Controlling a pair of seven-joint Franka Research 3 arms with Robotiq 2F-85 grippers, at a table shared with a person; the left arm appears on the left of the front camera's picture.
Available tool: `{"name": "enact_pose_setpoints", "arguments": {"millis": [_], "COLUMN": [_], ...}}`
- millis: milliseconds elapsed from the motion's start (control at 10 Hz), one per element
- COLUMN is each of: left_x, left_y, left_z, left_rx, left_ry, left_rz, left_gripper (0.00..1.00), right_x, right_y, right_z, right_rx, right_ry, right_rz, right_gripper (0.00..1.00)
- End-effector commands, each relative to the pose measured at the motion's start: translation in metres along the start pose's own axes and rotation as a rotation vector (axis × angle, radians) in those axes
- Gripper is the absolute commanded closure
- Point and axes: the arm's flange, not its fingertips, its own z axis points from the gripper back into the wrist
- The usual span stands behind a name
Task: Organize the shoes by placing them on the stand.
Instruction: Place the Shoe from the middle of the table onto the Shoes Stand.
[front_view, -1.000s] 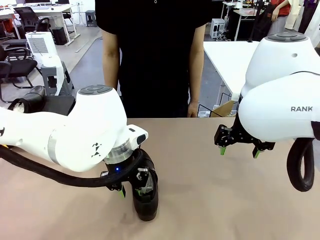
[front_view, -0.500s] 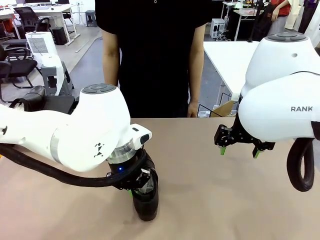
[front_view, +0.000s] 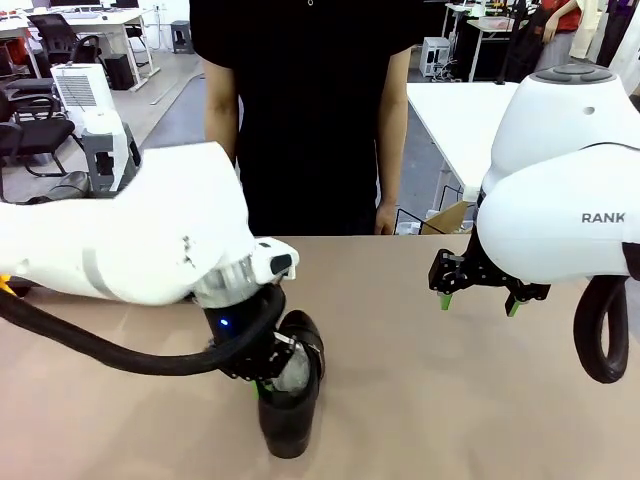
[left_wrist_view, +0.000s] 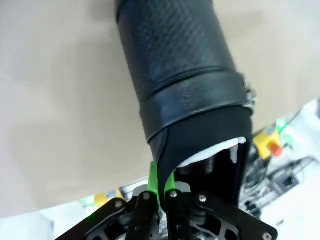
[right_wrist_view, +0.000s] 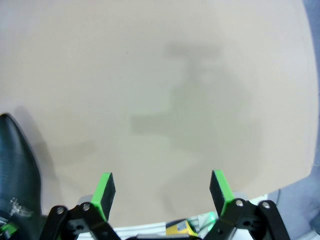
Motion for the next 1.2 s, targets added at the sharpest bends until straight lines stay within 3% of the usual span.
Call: {"name": "enact_pose_setpoints", "arguments": {"millis": [0,300,400,500,600,700,800,1100], "left_x": [-0.041,-0.059,-0.056,-0.064,-0.064,-0.066,-0.063,-0.057], "left_y": [0.037,0.101,0.119,0.080,0.080,0.114,0.118,0.183], "left_z": [0.065,0.122,0.129,0.125,0.125,0.139,0.136,0.188], "left_rx": [-0.006,0.047,-0.130,0.042,0.042,-0.006,0.042,0.250], "left_ry": [-0.063,-0.259,-0.246,-0.193,-0.193,-0.224,-0.223,-0.479], "left_rz": [-0.086,-0.026,0.091,-0.046,-0.046,0.024,0.003,0.131], "left_gripper": [1.00,1.00,1.00,1.00,1.00,1.00,1.00,1.00], "right_x": [0.003,0.003,0.003,0.003,0.003,0.003,0.003,0.003], "right_y": [-0.001,-0.001,-0.001,-0.001,-0.001,-0.001,-0.001,-0.001], "right_z": [0.004,0.004,0.004,0.004,0.004,0.004,0.004,0.004], "right_rx": [-0.002,-0.002,-0.002,-0.002,-0.002,-0.002,-0.002,-0.002], "right_ry": [-0.002,-0.002,-0.002,-0.002,-0.002,-0.002,-0.002,-0.002], "right_rz": [0.016,0.016,0.016,0.016,0.016,0.016,0.016,0.016], "right_gripper": [0.00,0.00,0.00,0.00,0.00,0.00,0.00,0.00]}}
